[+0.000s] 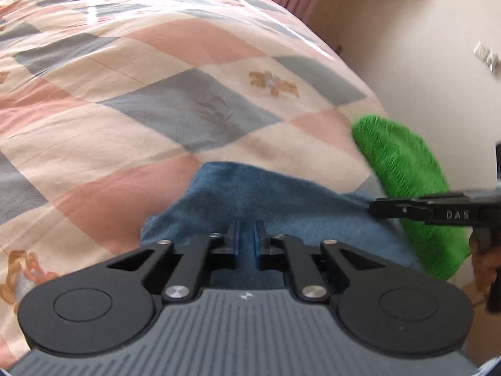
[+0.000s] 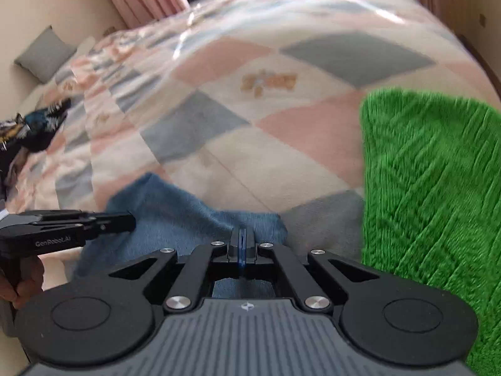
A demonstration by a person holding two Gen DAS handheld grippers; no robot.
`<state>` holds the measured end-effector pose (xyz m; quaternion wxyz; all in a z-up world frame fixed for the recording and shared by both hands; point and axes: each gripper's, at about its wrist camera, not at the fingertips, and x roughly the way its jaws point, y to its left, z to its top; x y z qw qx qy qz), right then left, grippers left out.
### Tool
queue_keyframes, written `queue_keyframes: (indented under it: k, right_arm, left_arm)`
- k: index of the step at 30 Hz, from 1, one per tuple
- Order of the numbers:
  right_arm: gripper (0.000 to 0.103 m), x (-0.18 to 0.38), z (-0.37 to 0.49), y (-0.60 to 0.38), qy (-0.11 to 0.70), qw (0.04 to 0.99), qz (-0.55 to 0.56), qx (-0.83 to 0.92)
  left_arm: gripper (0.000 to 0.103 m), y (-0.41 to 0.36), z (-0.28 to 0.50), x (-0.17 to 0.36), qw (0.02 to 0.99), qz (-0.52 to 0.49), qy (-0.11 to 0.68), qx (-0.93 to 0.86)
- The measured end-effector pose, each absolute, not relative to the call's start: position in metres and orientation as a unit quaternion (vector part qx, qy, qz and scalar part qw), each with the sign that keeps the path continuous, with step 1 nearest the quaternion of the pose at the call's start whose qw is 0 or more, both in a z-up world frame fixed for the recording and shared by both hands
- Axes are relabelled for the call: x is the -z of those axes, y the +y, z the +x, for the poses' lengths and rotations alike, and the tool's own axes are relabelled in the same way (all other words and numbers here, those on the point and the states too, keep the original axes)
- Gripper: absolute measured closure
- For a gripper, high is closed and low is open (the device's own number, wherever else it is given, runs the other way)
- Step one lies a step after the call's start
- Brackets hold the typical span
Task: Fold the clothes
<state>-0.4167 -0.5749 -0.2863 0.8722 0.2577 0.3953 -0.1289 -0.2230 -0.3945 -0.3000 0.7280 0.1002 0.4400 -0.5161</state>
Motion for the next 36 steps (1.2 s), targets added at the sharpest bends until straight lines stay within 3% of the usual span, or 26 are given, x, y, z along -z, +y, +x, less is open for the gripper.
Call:
queue_keyframes:
  k: [2, 4, 6, 12, 17, 19, 20, 24, 30, 34, 36]
  right_arm:
    - [0.098, 0.273, -0.414, -0.570, 0.378, 0.884, 0.251, 0.118]
    - [0.095, 0.272, -0.407, -0.573, 0.382, 0.887, 0.231, 0.118]
    - [0.080, 0.276, -0.402, -0.584, 0.394, 0.884, 0.224, 0.114]
    - [0.077, 0.293, -0.391, -0.632, 0.435, 0.858, 0.270, -0.046]
    - [0.077, 0.297, -0.366, -0.644, 0.485, 0.832, 0.226, -0.148]
    - [0.090, 0.300, -0.356, -0.640, 0.501, 0.823, 0.210, -0.164]
    - [0.098, 0.299, -0.353, -0.635, 0.506, 0.825, 0.193, -0.161]
    - [0.103, 0.292, -0.363, -0.627, 0.497, 0.841, 0.186, -0.103]
    - [0.103, 0.325, -0.390, -0.616, 0.486, 0.827, 0.253, 0.129]
    - [0.103, 0.304, -0.404, -0.618, 0.412, 0.837, 0.310, 0.182]
    - [0.096, 0.280, -0.409, -0.606, 0.374, 0.867, 0.277, 0.179]
  left_arm:
    - [0.092, -0.399, -0.229, 0.289, 0.725, 0.115, 0.422, 0.532]
    - [0.078, -0.410, -0.234, 0.283, 0.715, 0.145, 0.404, 0.552]
    - [0.068, -0.414, -0.232, 0.283, 0.712, 0.147, 0.406, 0.553]
    - [0.066, -0.415, -0.218, 0.290, 0.708, 0.123, 0.430, 0.546]
    - [0.066, -0.414, -0.211, 0.295, 0.706, 0.107, 0.444, 0.541]
    - [0.065, -0.414, -0.212, 0.295, 0.707, 0.110, 0.443, 0.539]
    - [0.065, -0.414, -0.213, 0.296, 0.708, 0.111, 0.443, 0.539]
    - [0.065, -0.413, -0.214, 0.298, 0.707, 0.112, 0.440, 0.543]
    - [0.067, -0.412, -0.221, 0.311, 0.713, 0.134, 0.434, 0.534]
    - [0.074, -0.411, -0.226, 0.300, 0.727, 0.136, 0.422, 0.524]
    - [0.077, -0.412, -0.228, 0.293, 0.731, 0.131, 0.414, 0.527]
